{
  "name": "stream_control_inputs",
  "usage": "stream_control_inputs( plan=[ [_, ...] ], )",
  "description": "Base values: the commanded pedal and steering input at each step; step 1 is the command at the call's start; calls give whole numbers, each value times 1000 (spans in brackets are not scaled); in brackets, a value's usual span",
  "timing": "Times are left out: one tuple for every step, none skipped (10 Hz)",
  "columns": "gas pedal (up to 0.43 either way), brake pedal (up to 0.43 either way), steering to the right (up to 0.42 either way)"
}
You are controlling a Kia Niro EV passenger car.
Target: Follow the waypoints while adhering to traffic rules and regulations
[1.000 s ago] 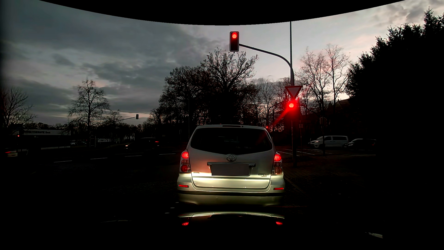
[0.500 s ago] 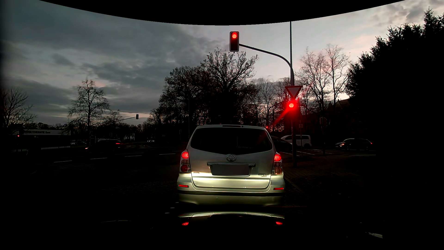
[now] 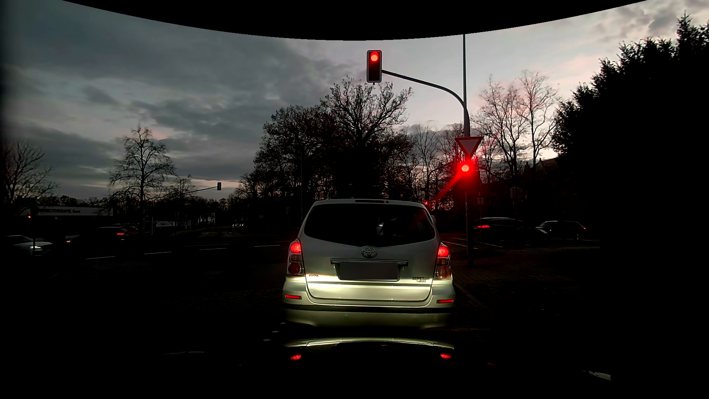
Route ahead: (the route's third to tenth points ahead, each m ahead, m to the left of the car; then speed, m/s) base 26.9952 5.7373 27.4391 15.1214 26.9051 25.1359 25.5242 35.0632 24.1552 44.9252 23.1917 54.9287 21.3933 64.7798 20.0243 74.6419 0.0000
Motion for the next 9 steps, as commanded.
stream_control_inputs(
  plan=[
    [0,341,-1],
    [0,341,-1],
    [0,341,0],
    [0,341,0],
    [0,341,-1],
    [0,341,-1],
    [0,341,-1],
    [0,341,-1],
    [0,341,-1]
  ],
)
